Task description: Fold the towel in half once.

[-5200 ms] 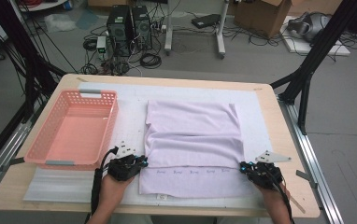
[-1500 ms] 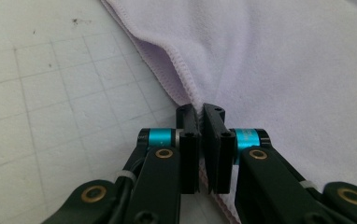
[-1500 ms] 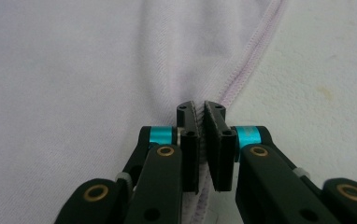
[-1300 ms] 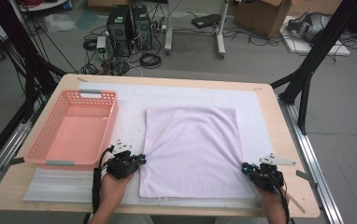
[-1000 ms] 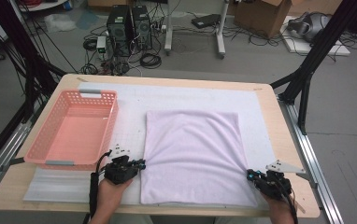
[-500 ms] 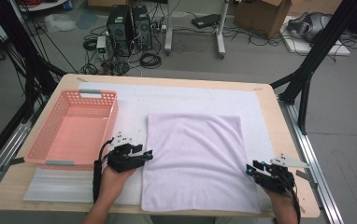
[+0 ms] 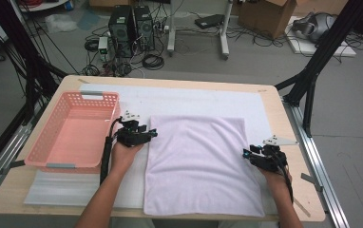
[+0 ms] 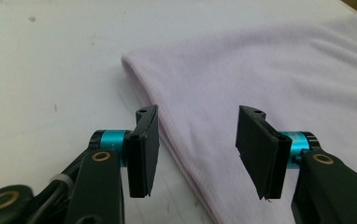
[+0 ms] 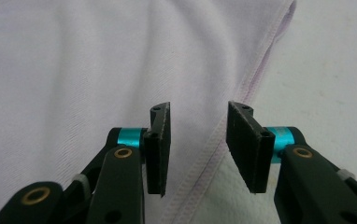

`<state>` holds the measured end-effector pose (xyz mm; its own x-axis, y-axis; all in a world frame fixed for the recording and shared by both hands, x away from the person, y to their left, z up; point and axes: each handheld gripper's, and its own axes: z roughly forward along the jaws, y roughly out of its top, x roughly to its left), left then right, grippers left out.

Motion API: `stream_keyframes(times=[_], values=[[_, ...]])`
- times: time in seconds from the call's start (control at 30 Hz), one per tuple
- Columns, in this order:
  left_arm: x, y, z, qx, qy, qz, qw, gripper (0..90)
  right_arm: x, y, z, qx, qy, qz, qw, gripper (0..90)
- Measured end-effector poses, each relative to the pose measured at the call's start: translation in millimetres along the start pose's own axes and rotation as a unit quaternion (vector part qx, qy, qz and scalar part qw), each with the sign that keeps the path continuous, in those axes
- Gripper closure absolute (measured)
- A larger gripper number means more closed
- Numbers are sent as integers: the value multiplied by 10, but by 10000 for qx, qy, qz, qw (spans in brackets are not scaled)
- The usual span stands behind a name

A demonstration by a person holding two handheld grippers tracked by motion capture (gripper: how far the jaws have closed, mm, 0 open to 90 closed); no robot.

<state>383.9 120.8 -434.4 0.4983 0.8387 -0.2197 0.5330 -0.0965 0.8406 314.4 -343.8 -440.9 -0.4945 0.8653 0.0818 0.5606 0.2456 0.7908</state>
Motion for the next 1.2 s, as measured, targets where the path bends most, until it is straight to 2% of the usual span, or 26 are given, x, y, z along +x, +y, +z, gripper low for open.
stream_keyframes(times=[0.07, 0.13, 0.2, 0.3, 0.37, 0.43, 0.47, 0.53, 0.57, 0.7, 0.73, 0.77, 0.87, 0.97, 1.0, 1.03, 1.07, 1.1, 1.2], values=[[33, 35, 101, 134, -6, 17, 9999, 489, -37, 17, 21, -14, 17, 12, 10000, 569], [56, 71, 178, 130, 24, 59, 9999, 469, -74, 30, 44, -25, 61, 53, 10000, 541], [86, 102, 242, 151, 37, -32, 9999, 456, -109, 38, 76, -17, 86, 90, 9999, 508], [138, 149, 331, 212, 151, -53, 9996, 445, -140, 52, 129, 59, 110, 96, 9999, 488], [170, 133, 374, 183, 246, -77, 9995, 447, -155, 73, 155, 79, 124, 79, 9999, 481], [214, 88, 432, 369, 325, -221, 9985, 447, -171, 101, 169, 81, 121, 71, 9999, 475], [219, 95, 428, 323, 346, -222, 9986, 461, -178, 115, 174, 84, 104, 75, 9999, 472], [211, 94, 433, 310, 361, -198, 9987, 515, -190, 142, 181, 92, 84, 86, 9999, 470], [200, 94, 435, 322, 357, -138, 9987, 570, -196, 155, 182, 87, 76, 88, 9999, 469], [153, 110, 464, 476, 357, 133, 9981, 848, -210, 164, 185, 63, 45, 133, 9999, 469], [152, 136, 465, 501, 441, 207, 9976, 858, -211, 160, 186, 82, 55, 142, 9999, 469], [149, 165, 457, 443, 625, 232, 9968, 864, -211, 160, 186, 103, 57, 144, 9998, 470], [172, 214, 451, 305, 811, 65, 9962, 865, -224, 160, 180, 66, 34, 146, 9999, 479], [199, 213, 466, 198, 1012, -25, 9947, 842, -248, 156, 171, 66, -42, 214, 9997, 484], [214, 211, 466, 179, 1053, -82, 9942, 766, -263, 155, 170, 48, -80, 235, 9997, 484], [248, 204, 466, 170, 946, -243, 9951, 663, -272, 156, 170, 45, -70, 252, 9996, 483], [262, 197, 469, 167, 832, -315, 9959, 583, -287, 168, 175, 59, -120, 272, 9995, 484], [275, 185, 473, 227, 759, -276, 9965, 531, -301, 179, 179, 62, -126, 266, 9995, 484], [283, 163, 501, 273, 590, -293, 9975, 477, -369, 292, 232, 62, -164, 322, 9993, 489]])
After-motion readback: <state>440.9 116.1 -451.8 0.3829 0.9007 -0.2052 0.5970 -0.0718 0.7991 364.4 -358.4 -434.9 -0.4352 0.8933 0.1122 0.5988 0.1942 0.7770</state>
